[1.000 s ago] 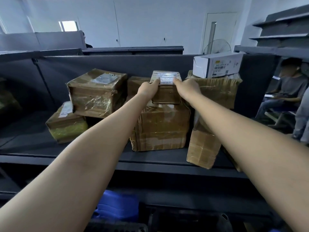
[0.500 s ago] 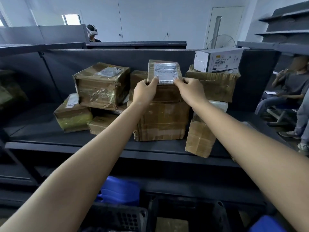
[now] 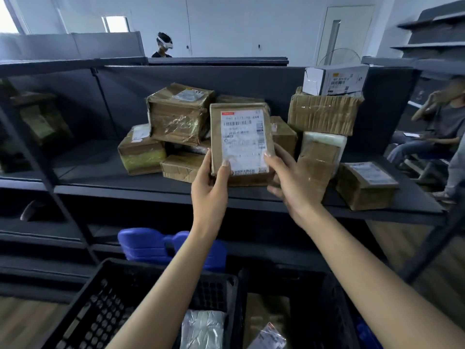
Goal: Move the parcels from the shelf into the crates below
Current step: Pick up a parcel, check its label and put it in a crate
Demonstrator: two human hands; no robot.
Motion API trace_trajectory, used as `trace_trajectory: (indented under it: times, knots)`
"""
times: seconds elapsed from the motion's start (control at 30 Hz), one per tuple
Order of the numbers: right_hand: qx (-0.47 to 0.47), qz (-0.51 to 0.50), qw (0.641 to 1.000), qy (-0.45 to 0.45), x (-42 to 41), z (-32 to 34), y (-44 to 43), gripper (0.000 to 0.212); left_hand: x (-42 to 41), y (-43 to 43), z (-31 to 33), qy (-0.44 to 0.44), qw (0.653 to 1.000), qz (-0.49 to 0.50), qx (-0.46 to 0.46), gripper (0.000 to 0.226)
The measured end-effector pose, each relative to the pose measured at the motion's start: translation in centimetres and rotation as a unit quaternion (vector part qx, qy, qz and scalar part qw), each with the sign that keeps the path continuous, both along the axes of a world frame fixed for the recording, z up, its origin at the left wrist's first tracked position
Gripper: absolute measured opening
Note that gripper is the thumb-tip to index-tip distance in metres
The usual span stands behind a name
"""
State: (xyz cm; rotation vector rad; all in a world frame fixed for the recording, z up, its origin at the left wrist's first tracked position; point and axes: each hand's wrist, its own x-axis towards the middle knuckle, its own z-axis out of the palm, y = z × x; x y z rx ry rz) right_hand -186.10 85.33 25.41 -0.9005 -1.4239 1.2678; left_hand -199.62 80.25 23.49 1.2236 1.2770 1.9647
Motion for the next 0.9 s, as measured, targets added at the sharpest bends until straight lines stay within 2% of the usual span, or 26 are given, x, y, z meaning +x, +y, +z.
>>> trace_trajectory:
  times: [0.13,0.23,0.37,0.5,0.6,0.73,0.9]
  knots:
    - [-0.028,0.04,0.996,0.071,-0.8,-3.3,-4.7,0.05,-1.2,-5.1,-2.6,-0.048,0.998,-0.025,-0.013,0.044]
    - [-0.04,0.021,0.992,0.122,-1.6,-5.3,-8.5,0.039,-2.8,-7.8,-4.0,-0.093,0.994,-0.05,-0.033,0.044]
    - [-0.037,0.004,0.99,0.136,-2.5,-7.7,-12.9,0.043,-4.5,-11.3,-5.4,-0.078,0.983,-0.143,-0.085,0.048]
    - [-0.047,0.003,0.993,0.107,-2.7,-9.1,-15.7,0.059,-5.4,-14.0,-6.6,-0.056,0.98,-0.158,-0.103,0.045]
    - [-0.058,0.0,0.993,0.098,-2.5,-9.6,-16.6,0.074,-5.7,-15.2,-7.5,-0.084,0.979,-0.146,-0.112,0.052]
    - [-0.054,0.007,0.996,0.07,-1.8,-9.5,-17.6,0.04,-5.7,-16.1,-8.3,-0.077,0.979,-0.149,-0.119,0.061]
    - [-0.06,-0.005,0.997,0.054,-0.3,-9.5,-18.2,0.04,-4.8,-16.4,-8.5,-0.079,0.971,-0.182,-0.131,0.071]
